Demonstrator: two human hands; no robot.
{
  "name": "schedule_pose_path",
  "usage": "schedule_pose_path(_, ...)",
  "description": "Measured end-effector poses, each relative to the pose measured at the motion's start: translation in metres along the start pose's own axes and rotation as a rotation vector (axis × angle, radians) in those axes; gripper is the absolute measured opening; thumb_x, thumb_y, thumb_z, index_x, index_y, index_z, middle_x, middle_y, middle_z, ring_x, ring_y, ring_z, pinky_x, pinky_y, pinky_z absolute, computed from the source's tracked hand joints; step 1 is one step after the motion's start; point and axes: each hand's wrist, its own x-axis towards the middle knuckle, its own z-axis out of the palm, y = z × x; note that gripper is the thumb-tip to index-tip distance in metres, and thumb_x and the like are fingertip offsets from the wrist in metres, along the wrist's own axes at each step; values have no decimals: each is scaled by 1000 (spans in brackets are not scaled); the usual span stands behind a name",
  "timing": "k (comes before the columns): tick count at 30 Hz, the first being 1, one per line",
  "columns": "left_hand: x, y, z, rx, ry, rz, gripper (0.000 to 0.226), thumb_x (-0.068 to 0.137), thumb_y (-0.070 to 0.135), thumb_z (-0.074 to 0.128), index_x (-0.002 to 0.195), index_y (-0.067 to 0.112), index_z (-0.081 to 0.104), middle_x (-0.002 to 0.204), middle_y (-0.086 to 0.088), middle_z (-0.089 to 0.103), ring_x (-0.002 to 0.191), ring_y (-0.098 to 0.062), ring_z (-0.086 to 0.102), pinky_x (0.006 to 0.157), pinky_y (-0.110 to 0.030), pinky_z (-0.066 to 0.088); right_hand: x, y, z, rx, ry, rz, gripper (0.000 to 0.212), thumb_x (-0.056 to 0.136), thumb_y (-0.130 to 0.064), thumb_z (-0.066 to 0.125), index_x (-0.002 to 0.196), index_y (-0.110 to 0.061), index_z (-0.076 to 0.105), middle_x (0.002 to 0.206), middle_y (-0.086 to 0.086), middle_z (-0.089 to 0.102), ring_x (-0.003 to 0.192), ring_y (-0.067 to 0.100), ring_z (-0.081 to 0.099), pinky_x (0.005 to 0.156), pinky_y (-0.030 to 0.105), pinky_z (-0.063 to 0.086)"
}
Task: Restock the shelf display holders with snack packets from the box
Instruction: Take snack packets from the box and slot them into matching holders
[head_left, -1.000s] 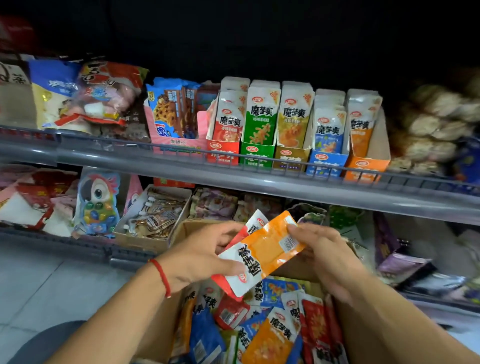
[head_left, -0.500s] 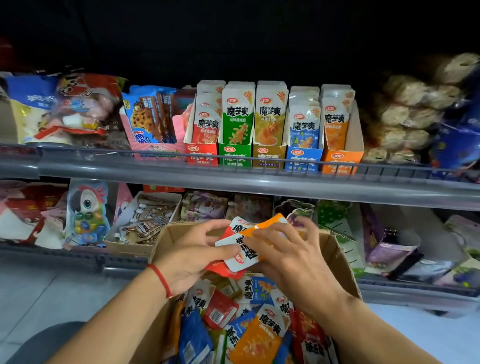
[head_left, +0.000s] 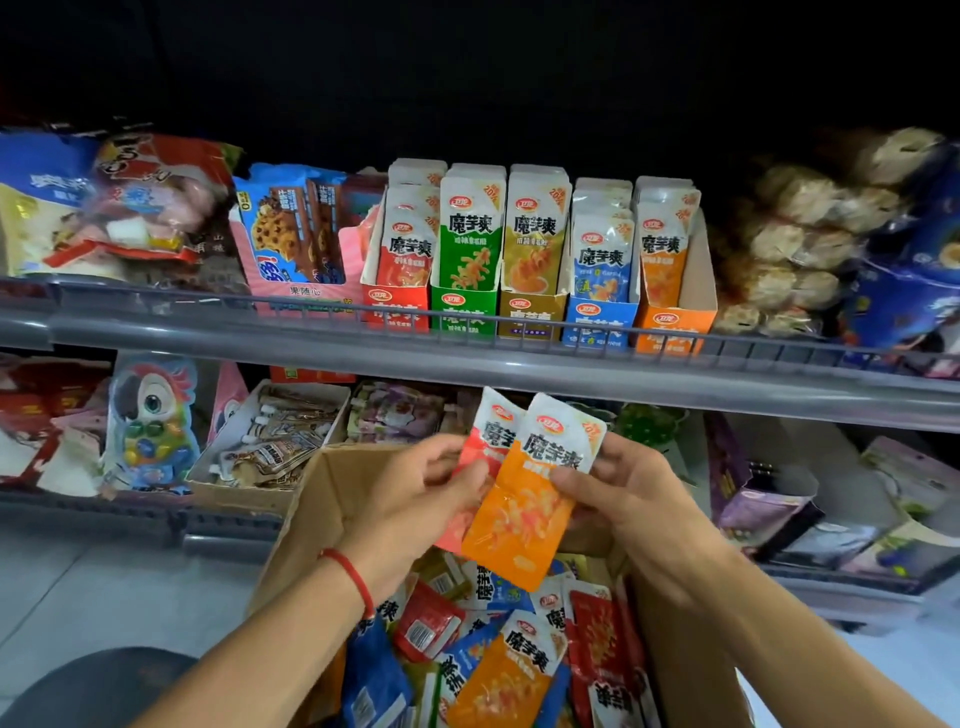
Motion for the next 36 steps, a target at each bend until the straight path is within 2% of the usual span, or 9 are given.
schedule_pose_path(2,-4,-2,5,-112,-90,-42,36,85,18,77,120,21,67,111,0,77,102,-18,74,88,-44,61,0,4,4,-48,70,10,28,91,-6,72,119,-9,67,108,8,78,94,28,77,72,37,62)
schedule_pose_path(6,-3,-5,4,73,-140,33,57,77,0,84,123,26,62,110,8,77,99,-10,74,85,-38,63,4,1,1,-122,162,10,25,92,-17,74,115,-12,66,97,9,79,87,25,76,76,41,60)
schedule_pose_path(10,0,-2,1,122,-145,90,51,78,7,85,118,29,64,106,12,77,94,-4,73,76,-26,62,3,-27,-21,-514,111,-128,11,96,-23,70,106,-18,71,82,3,79,68,11,69,64,26,54)
schedule_pose_path(16,20,4,-11,87,-30,157,42,81,9,83,109,35,67,103,12,78,94,-10,74,85,-37,59,18,-111,-77,-655,279,-406,8,98,-18,67,95,-20,73,62,-2,68,52,10,54,50,23,44)
schedule_pose_path(20,32,7,-23,80,12,151,43,80,12,84,110,40,69,104,8,78,95,-14,75,85,-44,59,42,-181,-117,-879,516,-659,9,100,-26,63,96,-23,71,66,5,70,56,33,63,58,46,55)
schedule_pose_path(23,37,8,-25,66,29,136,43,80,9,83,111,35,69,102,8,79,93,-13,75,83,-42,60,69,-213,-136,-950,606,-712,10,100,-24,61,97,-20,69,70,14,69,58,35,64,56,48,56)
schedule_pose_path(31,45,13,-28,5,9,107,42,79,10,83,111,33,69,103,7,79,93,-16,76,82,-43,59,151,-211,-148,-1097,572,-390,17,100,-19,65,113,-10,69,88,16,74,66,20,66,67,37,57)
schedule_pose_path(34,47,14,-30,6,4,96,42,80,12,83,111,35,68,103,7,79,94,-15,76,83,-45,60,169,-198,-138,-1341,627,-303,27,100,-28,65,126,-19,69,118,13,71,100,28,69,90,44,57)
schedule_pose_path(36,48,16,-30,2,3,92,41,81,12,82,111,35,68,103,7,79,93,-14,76,84,-45,60,174,-195,-132,-1514,665,-337,29,102,-30,61,128,-20,68,127,12,68,112,34,64,92,45,54)
